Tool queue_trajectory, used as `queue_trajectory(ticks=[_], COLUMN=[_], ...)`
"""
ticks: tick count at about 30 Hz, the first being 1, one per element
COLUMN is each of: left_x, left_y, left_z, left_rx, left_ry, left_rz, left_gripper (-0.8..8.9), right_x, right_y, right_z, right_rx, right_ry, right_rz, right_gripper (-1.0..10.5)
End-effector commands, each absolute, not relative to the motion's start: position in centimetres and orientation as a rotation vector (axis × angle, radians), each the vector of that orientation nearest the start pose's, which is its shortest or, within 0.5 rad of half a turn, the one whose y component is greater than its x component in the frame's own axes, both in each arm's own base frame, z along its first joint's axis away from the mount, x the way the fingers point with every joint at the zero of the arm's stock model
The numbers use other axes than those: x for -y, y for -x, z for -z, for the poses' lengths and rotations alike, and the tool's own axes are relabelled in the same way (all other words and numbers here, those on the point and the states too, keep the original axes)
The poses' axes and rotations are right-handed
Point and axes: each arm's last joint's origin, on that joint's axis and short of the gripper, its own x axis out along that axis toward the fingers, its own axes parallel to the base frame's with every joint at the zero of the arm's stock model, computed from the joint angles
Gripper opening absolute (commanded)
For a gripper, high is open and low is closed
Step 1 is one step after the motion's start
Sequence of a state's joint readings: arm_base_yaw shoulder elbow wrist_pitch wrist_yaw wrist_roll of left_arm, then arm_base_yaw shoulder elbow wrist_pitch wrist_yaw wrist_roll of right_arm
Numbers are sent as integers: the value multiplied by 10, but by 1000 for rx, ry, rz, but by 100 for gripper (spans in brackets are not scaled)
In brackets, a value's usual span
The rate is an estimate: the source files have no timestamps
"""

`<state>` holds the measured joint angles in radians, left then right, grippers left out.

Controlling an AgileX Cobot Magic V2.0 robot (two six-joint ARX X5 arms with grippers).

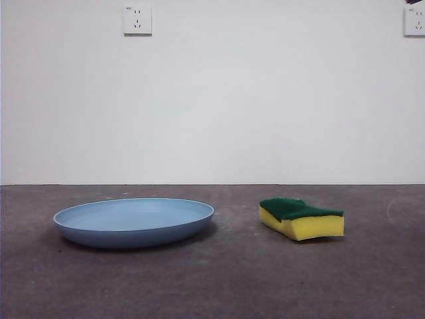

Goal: Pick up the plate,pick up the cloth,clean the plate with the cloth

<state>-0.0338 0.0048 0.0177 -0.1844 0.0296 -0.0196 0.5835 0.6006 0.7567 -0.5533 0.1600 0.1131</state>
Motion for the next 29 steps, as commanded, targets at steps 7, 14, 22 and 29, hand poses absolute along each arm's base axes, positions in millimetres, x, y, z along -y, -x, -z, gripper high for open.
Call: queue_trajectory(ticks=[7, 14, 22, 29], left_x=[4, 4, 4, 4], left_y=[-96, -96, -96, -96], left_z=[-147, -147, -147, -147], left_rx=[-182, -182, -182, -182], left_ry=[25, 25, 25, 25], left_rz=[57, 57, 57, 56], left_gripper=[-4, -3, -4, -3], right_x=[-65, -65, -43, -20], right_y=[-106, -106, -102, -104], right_z=[-311, -311, -305, -255], right_rx=[-400, -400, -318, -123], right_ry=[28, 28, 113, 25], right_rz=[-392, -393, -304, -215], right_gripper=[2, 2, 2, 2])
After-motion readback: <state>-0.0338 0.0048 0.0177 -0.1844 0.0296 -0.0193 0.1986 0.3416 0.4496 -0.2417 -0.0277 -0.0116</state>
